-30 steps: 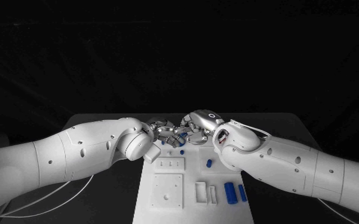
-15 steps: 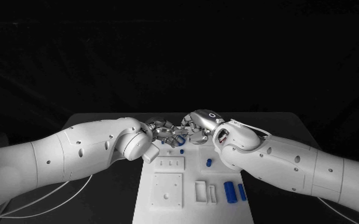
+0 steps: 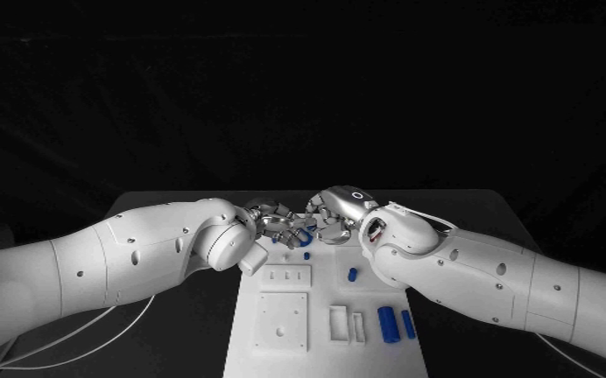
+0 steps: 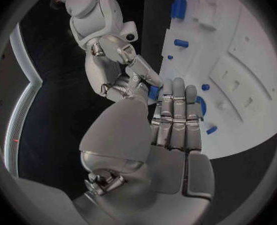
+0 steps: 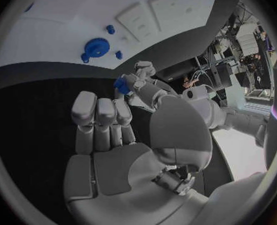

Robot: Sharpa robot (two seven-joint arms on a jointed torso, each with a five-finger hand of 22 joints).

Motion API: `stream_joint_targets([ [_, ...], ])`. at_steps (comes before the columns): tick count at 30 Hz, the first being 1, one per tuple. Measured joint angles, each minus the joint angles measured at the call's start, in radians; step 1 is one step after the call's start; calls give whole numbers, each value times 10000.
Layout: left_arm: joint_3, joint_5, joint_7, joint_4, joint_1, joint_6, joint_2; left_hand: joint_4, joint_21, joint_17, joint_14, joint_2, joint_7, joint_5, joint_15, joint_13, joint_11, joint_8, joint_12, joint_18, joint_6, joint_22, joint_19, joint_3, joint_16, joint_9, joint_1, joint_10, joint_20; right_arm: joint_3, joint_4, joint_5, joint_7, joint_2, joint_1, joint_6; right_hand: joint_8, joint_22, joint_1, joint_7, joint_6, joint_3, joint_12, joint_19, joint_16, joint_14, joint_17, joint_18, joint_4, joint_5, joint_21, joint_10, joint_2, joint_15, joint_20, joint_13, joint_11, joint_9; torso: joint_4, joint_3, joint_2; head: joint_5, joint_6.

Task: Assemble the parts on the task board

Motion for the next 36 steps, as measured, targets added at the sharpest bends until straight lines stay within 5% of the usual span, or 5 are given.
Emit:
stream_joint_targets([
  [11,-42,37,-70,-95,-13,50,67,0,0,11,0,52,-25,321,0,34,-42,0,0,-1,96,-1,0,-56,0,1,52,42,0,-4,22,-2,0,8,0,5,-2,0,0,-1,1,-1,0,0,0,28,-1,1,-1,0,0,15,0,-22,1,-1,14,2,-6,4,1,11,5],
  [28,-43,56,-70,-169,-37,41,144,-110,0,95,0,622,-249,726,0,199,-320,246,90,-12,641,-2,-36,-332,-39,103,1357,502,-36,-26,6,-6,-11,21,-8,65,-34,0,0,-2,3,-2,0,-30,0,41,6,3,-3,0,0,16,0,-7,-24,11,14,4,-11,8,6,-19,-31],
  [30,-43,76,-61,-169,-41,38,134,-44,0,105,0,544,-267,115,0,217,-323,250,90,-13,660,-2,-36,-41,-39,115,1620,611,-36,-32,-4,-7,-11,22,-8,77,-40,0,0,-3,3,-3,0,-29,0,40,6,3,-3,0,0,16,0,-5,-24,11,14,2,-10,7,6,-25,-35],
  [33,-41,130,-46,-157,-43,38,127,1,0,141,94,255,-213,260,-16,279,-404,277,165,-19,713,-3,-35,1093,-39,113,1674,763,-36,-39,-22,-7,-12,20,-7,94,-18,0,0,-3,3,-3,0,-27,0,39,6,3,-3,0,0,16,0,-3,-26,11,14,0,-10,6,6,-38,-42],
  [36,-42,179,-41,-147,-50,39,118,-57,0,189,135,87,-174,398,-56,332,-439,291,190,-22,753,-3,-35,1440,46,112,1505,901,-35,-48,-22,-8,-12,13,-4,95,-4,7,-25,-3,3,-4,0,-5,0,41,6,3,-3,-1,0,17,-25,-1,-44,10,13,-1,-4,1,6,-46,-47],
])
